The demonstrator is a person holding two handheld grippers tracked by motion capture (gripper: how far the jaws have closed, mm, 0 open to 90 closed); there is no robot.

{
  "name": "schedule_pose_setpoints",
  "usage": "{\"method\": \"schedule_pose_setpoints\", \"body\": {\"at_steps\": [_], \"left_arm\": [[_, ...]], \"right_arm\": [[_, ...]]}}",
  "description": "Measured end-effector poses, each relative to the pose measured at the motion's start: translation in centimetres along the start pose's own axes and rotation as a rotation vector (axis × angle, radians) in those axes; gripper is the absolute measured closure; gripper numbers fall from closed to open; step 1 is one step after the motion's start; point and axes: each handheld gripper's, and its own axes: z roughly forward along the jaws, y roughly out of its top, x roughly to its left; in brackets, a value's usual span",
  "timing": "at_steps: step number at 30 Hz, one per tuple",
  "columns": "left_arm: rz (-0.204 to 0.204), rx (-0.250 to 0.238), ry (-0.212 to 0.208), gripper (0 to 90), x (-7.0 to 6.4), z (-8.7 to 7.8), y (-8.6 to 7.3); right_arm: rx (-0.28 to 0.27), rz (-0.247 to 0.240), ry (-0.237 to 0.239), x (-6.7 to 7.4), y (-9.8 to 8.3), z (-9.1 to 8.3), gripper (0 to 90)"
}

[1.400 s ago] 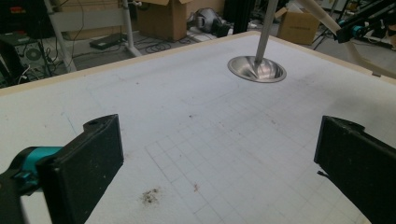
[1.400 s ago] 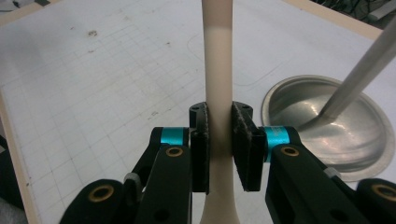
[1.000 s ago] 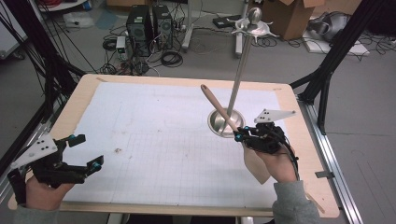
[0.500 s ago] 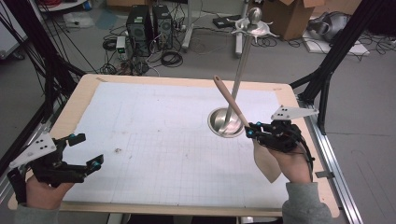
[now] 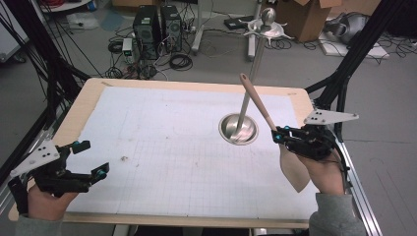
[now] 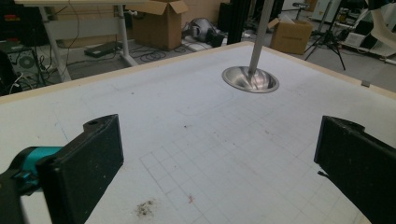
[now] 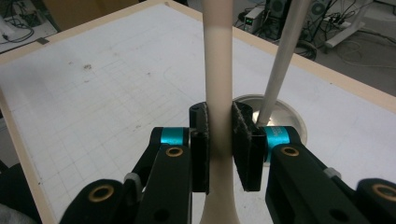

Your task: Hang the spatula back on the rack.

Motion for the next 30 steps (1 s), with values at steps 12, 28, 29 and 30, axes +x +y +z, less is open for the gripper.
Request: {"method": "schedule_pose_setpoints", "body": {"at_steps": [12,28,29,30], "left_arm": [[-0.005,0.005,0.003,1.7,0.0,0.1,-0.1],[-0.004,0.011,0.004,1.7,0.0,0.2,-0.1],[-0.004,0.012,0.005,1.7,0.0,0.2,-0.1],[-0.003,0.012,0.006,1.7,-0.1,0.1,-0.1]], "right_arm": [[-0.001,0.001,-0.014,-0.4,0.9,-1.9,78.5],[-0.041,0.012,-0.051,-1.0,2.4,-4.7,78.5],[-0.042,0.016,-0.051,-1.1,2.5,-4.9,78.5],[-0.047,0.015,-0.052,-1.2,2.6,-5.0,78.5]]}}
